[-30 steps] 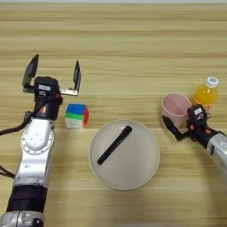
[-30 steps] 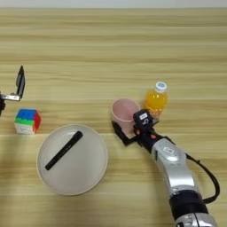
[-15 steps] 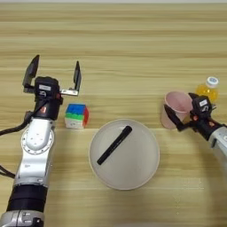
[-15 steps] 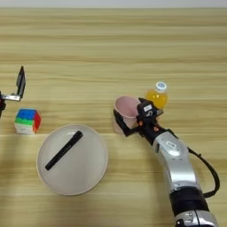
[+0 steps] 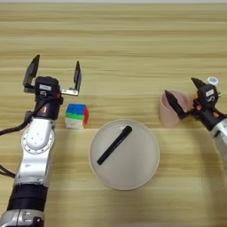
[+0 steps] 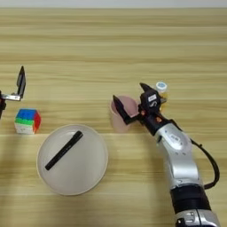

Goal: Move the objects on the table

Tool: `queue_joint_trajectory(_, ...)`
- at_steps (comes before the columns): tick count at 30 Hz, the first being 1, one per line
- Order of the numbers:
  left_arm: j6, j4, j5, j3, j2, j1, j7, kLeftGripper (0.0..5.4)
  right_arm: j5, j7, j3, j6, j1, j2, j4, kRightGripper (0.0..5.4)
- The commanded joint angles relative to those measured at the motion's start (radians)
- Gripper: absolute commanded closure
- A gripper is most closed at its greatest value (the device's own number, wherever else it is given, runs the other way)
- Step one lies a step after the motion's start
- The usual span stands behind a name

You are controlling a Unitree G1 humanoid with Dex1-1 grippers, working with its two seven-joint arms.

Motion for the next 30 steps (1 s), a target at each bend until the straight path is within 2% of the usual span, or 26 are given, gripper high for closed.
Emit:
queue_joint_trajectory(1, 0.001, 0.01, 0.004, -0.012, 0.013, -0.005, -0.021, 0.0, 0.025, 0.012, -0.007, -0.006, 0.015, -0.002, -0.07, 0.03)
queue_joint_trajectory(5, 0.039, -0.001, -0.013, -0.049, 0.022, 0.016, -0.091, 0.0, 0.061, 0.018, -0.013, 0.01, 0.022, 0.002, -0.153, 0.03)
queue_joint_trajectory(9, 0.113, -0.017, -0.054, -0.111, 0.038, 0.043, -0.215, 0.0, 0.112, 0.019, -0.023, 0.042, 0.02, -0.003, -0.243, 0.03)
queue_joint_trajectory(12, 0.181, -0.05, -0.105, -0.149, 0.052, 0.066, -0.312, 0.0, 0.13, 0.01, -0.031, 0.059, 0.016, -0.007, -0.279, 0.03)
queue_joint_trajectory(16, 0.314, -0.11, -0.168, -0.191, 0.081, 0.093, -0.431, 0.0, 0.137, 0.004, -0.031, 0.076, 0.014, -0.007, -0.304, 0.03)
queue_joint_trajectory(18, 0.373, -0.147, -0.185, -0.216, 0.105, 0.102, -0.492, 0.0, 0.137, 0.002, -0.03, 0.08, 0.01, -0.006, -0.309, 0.03)
queue_joint_trajectory(25, 0.523, -0.217, -0.204, -0.27, 0.163, 0.114, -0.614, 0.0, 0.135, -0.003, -0.025, 0.09, 0.009, -0.001, -0.331, 0.03)
queue_joint_trajectory(30, 0.571, -0.231, -0.183, -0.312, 0.2, 0.125, -0.672, 0.0, 0.137, -0.01, -0.02, 0.096, 0.004, 0.002, -0.36, 0.03)
